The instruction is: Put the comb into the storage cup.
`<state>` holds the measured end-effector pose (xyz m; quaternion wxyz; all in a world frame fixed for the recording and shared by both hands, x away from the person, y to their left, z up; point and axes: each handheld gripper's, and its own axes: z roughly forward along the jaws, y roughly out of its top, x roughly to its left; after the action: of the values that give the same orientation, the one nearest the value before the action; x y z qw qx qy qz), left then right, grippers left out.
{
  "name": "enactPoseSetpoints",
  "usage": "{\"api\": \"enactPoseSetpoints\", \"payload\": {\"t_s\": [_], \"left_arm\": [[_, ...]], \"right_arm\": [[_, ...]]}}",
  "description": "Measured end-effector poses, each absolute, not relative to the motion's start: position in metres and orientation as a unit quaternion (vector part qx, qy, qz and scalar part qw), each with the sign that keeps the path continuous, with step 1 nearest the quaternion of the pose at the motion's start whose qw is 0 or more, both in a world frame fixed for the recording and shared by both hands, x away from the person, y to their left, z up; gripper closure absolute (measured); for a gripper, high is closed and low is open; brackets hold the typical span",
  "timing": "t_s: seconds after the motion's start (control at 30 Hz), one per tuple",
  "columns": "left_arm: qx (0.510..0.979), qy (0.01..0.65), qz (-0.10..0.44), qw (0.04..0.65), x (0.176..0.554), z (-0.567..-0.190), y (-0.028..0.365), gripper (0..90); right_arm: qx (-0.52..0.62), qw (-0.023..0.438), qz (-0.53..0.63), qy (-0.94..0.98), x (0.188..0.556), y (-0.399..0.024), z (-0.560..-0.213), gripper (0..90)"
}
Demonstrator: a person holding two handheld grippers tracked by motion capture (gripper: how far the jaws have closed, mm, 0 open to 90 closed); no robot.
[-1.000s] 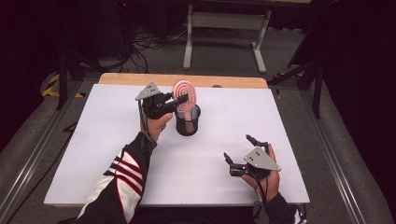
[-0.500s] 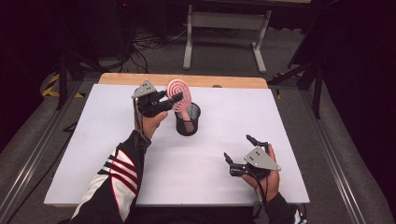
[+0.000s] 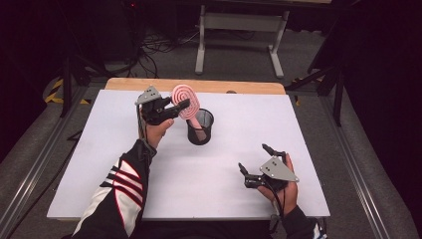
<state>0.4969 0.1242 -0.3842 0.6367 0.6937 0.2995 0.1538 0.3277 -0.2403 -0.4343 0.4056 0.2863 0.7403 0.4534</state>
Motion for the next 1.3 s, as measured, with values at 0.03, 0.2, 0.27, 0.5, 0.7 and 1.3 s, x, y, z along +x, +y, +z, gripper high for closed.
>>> {"api": "enactPoseSetpoints", "payload": {"t_s": [0.03,0.2,0.27,0.5,0.7,1.3], "left_arm": [[0.694,0.300,0.154,0.637,0.4970,-0.3846,0.1250,56.9],[0.693,0.303,0.155,0.636,0.4973,-0.3861,0.1275,56.4],[0.693,0.305,0.154,0.635,0.4977,-0.3867,0.1285,56.3],[0.692,0.308,0.153,0.635,0.4987,-0.3886,0.1303,56.0],[0.693,0.309,0.152,0.633,0.4987,-0.3891,0.1310,55.8],[0.694,0.308,0.161,0.630,0.4979,-0.3873,0.1308,53.0]], "right_arm": [[0.286,0.405,0.453,0.741,0.3276,-0.2401,-0.4344,6.2],[0.285,0.405,0.451,0.742,0.3276,-0.2395,-0.4347,6.2],[0.286,0.404,0.451,0.743,0.3276,-0.2394,-0.4348,6.2],[0.284,0.404,0.450,0.744,0.3276,-0.2392,-0.4349,6.2],[0.284,0.404,0.450,0.744,0.3277,-0.2392,-0.4349,6.2],[0.282,0.404,0.449,0.745,0.3274,-0.2386,-0.4350,6.2]]}}
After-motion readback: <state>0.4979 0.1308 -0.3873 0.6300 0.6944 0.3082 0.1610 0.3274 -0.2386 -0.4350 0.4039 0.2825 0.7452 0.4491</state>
